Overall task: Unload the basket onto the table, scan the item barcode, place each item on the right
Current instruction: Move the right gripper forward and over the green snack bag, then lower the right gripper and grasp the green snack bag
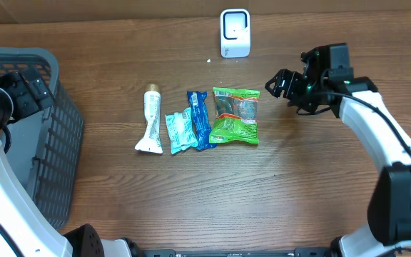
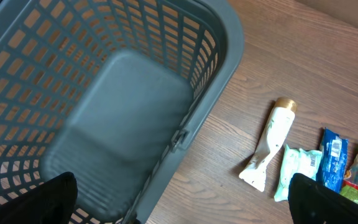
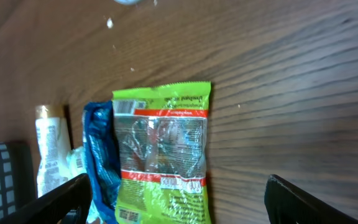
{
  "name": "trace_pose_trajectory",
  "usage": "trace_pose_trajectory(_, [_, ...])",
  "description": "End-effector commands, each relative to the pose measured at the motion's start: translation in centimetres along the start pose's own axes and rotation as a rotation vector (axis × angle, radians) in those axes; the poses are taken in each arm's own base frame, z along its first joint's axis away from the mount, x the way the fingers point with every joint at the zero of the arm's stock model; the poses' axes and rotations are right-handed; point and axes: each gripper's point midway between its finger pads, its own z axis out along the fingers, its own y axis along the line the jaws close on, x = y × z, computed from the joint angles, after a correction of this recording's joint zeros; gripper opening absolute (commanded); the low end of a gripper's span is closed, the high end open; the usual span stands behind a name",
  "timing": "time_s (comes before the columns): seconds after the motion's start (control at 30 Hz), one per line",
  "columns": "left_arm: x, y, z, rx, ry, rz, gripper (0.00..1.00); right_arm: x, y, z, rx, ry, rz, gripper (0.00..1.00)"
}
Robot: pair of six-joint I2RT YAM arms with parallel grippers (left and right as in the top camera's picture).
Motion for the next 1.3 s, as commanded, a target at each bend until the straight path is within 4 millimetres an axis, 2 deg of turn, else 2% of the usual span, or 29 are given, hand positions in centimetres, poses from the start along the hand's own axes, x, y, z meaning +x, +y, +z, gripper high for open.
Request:
trace_pose_trajectory(0.0, [-0.3, 0.1, -0.3, 0.003, -0.013, -0.019, 1.0, 0.8, 0.8, 2.1, -0.085, 0.065, 0.014, 0.89])
trace_pose_trajectory(0.17, [-0.3, 0.1, -0.3, 0.003, -0.013, -0.019, 1.0, 2.8, 1.4, 5.1, -0.118, 0.148, 0.02, 0.85])
trace_pose_trajectory(0.4, [-0.3, 0.1, -0.3, 0.003, -0.013, -0.019, 1.0, 4.9, 2.4, 7.7, -0.077, 0.18, -0.032, 0.85])
trace_pose_trajectory(0.6, [-0.3, 0.1, -0.3, 0.003, -0.013, -0.019, 1.0, 5.4, 1.9, 9.1, 0.085, 0.112, -0.115, 0.86])
trace_pose_trajectory(0.73, [-0.3, 0.1, -0.3, 0.003, -0.013, -0.019, 1.0, 6.9, 1.5, 10.5, 0.175, 0.113, -0.163, 0.86])
trace_pose_trajectory(0.9, [-0.3, 0.0, -0.3, 0.003, -0.013, -0.018, 0.99, 8.9, 0.6, 12.7, 0.231, 0.146, -0.186, 0.78])
trace_pose_trajectory(0.93, [-0.3, 0.1, -0.3, 0.003, -0.013, -0.019, 1.0, 9.0, 0.1, 12.9, 0.254, 0.145, -0.159, 0.72])
trace_pose_trajectory(1.03, [-0.3, 0.1, -0.3, 0.003, -0.013, -0.019, 1.0, 8.8, -1.8, 12.5, 0.341, 0.128, -0.075, 0.43])
trace_pose_trajectory(1.07, [-0.3, 0.1, -0.3, 0.003, -0.013, -0.019, 0.99, 8.6, -2.4, 12.3, 0.365, 0.12, -0.053, 0.41])
trace_pose_trajectory(1.13, [-0.3, 0.1, -0.3, 0.003, -0.013, -0.019, 1.0, 8.1, -3.3, 11.8, 0.395, 0.108, -0.031, 0.41])
trace_pose_trajectory(1.27, [-0.3, 0.0, -0.3, 0.003, -0.013, -0.018, 1.0, 6.6, -4.9, 10.5, 0.423, 0.127, -0.027, 0.55])
